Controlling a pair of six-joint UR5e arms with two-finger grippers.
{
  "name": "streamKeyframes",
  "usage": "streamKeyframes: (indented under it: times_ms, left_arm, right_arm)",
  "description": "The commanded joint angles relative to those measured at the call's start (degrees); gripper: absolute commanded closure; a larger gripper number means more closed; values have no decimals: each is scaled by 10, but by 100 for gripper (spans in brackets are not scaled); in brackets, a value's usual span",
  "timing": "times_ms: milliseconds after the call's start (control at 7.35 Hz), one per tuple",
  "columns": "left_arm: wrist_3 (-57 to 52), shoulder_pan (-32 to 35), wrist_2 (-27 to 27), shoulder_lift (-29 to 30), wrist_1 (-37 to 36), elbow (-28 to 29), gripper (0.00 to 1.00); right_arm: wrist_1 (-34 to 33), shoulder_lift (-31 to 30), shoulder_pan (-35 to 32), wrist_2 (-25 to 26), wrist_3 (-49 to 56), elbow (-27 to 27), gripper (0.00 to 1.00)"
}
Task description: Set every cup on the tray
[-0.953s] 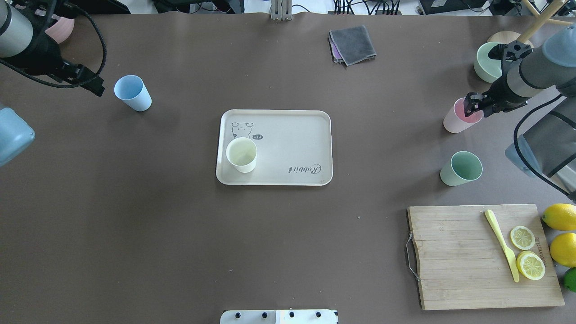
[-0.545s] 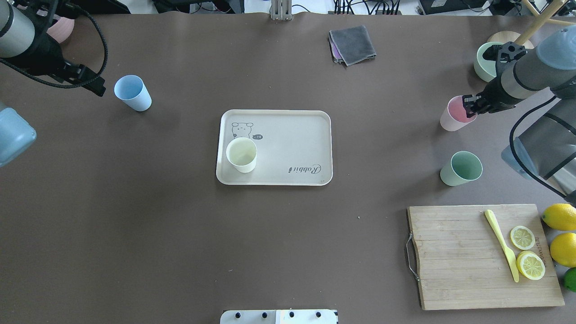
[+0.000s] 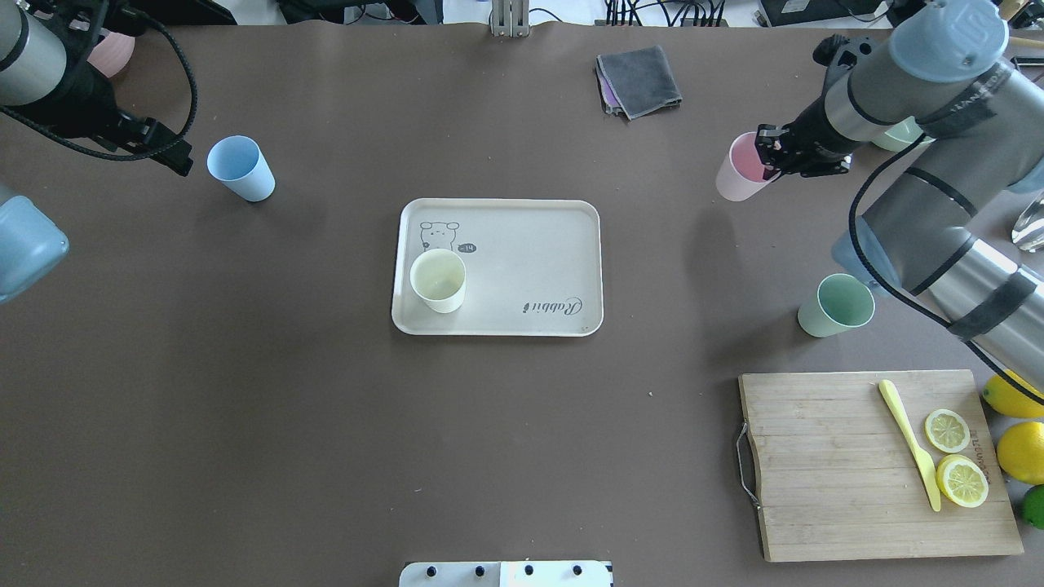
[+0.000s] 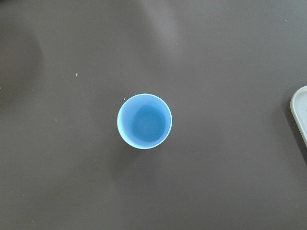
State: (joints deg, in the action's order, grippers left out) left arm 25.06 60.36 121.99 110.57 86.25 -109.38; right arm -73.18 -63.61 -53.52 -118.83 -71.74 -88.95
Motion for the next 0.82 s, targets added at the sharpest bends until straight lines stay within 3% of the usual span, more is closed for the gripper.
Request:
streamKeyframes:
  times_ms: [0,272,545,681]
  left_arm:
    - [1,-1,0,-1,0,0,2]
    - [13,-2,0,1,1,0,2]
    - [14,-2,0,1,1,-1,2]
    - [15,-2,0,1,1,-2,2]
  right_arm:
    - [-90,113,77,60,-142,17,100]
    - [-94,180,119,87,-188,77,100]
    - [-93,187,140,97,-187,89,100]
    - [-93,187,142,97,-185,90,50]
